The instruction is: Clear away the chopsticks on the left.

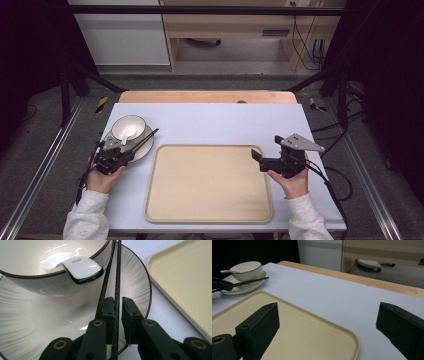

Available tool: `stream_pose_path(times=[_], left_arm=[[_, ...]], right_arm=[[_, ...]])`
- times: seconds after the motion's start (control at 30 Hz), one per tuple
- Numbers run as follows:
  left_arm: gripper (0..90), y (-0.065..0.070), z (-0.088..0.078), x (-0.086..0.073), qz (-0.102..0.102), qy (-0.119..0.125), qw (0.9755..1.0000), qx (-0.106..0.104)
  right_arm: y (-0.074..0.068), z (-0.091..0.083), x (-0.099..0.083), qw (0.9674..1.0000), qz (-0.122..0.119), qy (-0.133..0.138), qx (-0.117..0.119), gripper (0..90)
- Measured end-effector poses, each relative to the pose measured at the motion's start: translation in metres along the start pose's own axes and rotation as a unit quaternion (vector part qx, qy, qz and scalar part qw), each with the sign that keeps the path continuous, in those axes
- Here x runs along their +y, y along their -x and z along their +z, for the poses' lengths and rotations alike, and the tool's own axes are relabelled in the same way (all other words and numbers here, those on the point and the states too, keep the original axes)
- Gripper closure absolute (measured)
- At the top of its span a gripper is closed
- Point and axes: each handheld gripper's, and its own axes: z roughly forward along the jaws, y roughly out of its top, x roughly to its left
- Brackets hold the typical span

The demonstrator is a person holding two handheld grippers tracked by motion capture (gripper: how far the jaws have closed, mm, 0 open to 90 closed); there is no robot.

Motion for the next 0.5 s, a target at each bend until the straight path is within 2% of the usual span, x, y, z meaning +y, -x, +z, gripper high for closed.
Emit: stream_pose_path(times=[0.07,0.3,0.5], left_arm=[[82.4,0.0,0.002,0.0,0.0,-0.003,1.0,0.003],[84.9,0.003,0.0,0.0,-0.004,-0.002,1.0,-0.007],[85.0,0.008,-0.01,0.003,-0.014,0.021,0.9996,-0.009]], right_arm=[[0.0,0.0,0.0,1.0,-0.001,0.001,0.001,5.0],[0.0,0.001,0.0,1.0,0.001,-0.001,0.0,4.9],[0.0,0.0,0.0,1.0,0.0,0.001,-0.003,3.9]])
